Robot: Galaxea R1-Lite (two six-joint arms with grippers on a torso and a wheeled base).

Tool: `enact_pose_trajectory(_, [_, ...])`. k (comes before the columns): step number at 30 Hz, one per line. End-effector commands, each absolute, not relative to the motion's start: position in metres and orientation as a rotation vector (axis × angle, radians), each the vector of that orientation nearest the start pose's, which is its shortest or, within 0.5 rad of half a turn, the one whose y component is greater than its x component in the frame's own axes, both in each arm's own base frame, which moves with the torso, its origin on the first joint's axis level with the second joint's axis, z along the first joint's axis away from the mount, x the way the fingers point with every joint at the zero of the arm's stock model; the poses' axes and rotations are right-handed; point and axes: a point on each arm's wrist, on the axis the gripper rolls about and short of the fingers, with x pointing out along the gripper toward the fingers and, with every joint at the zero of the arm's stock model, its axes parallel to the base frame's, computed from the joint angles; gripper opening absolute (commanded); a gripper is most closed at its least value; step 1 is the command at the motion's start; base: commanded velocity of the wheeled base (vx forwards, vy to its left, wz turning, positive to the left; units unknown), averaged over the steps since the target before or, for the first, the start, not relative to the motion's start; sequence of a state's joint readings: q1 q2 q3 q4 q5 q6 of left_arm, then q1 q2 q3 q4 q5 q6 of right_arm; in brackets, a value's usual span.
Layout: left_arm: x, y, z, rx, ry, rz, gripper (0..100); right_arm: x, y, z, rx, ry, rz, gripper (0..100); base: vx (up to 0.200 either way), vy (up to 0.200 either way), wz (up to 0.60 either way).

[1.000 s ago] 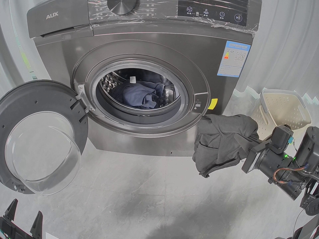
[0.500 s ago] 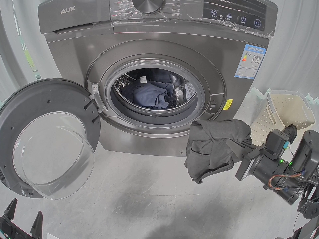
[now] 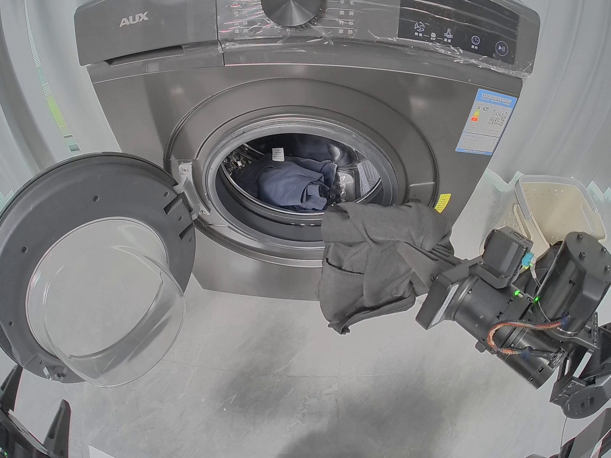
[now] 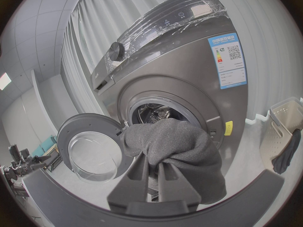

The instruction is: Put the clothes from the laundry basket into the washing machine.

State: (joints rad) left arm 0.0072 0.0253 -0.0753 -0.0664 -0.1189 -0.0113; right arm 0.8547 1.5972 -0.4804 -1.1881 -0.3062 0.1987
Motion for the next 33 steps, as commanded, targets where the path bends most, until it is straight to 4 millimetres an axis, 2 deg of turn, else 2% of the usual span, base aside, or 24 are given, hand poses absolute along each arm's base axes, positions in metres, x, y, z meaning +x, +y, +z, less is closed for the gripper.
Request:
enact_pose_trajectory(1, [-0.018,-0.008,0.160,-0.014,-0.105,-0.313,100,0.185,0.221,0.181,0.284,-0.044,0.597,0,0.000,0.000,0.00])
enact_pose_trajectory(4, [0.012,-0.009,0.156,-0.004,0.059,-0.394,100,0.193,0.234,0.179,0.299,-0.064,0.602,0,0.000,0.000,0.00])
enact_pose_trajectory(6, [0.021,-0.009,0.158,0.000,0.076,-0.419,100,0.196,0.237,0.179,0.302,-0.069,0.602,0,0.000,0.000,0.00])
enact_pose_trajectory(7, [0.040,-0.010,0.163,-0.001,0.096,-0.446,100,0.199,0.242,0.177,0.305,-0.073,0.603,0,0.000,0.000,0.00])
enact_pose_trajectory(10, [0.065,-0.014,0.168,-0.003,0.119,-0.504,100,0.206,0.250,0.175,0.308,-0.078,0.603,0,0.000,0.000,0.00])
enact_pose_trajectory(15, [0.097,-0.034,0.163,-0.015,0.213,-0.670,100,0.214,0.261,0.171,0.318,-0.096,0.605,0,0.000,0.000,0.00])
enact_pose_trajectory(24, [0.144,-0.067,0.146,-0.028,0.322,-0.789,100,0.217,0.264,0.171,0.323,-0.112,0.606,0,0.000,0.000,0.00])
enact_pose_trajectory(31, [0.170,-0.090,0.133,-0.040,0.357,-0.832,100,0.217,0.264,0.174,0.329,-0.123,0.606,0,0.000,0.000,0.00])
enact_pose_trajectory(33, [0.181,-0.101,0.124,-0.038,0.377,-0.853,100,0.217,0.264,0.174,0.330,-0.122,0.607,0,0.000,0.000,0.00])
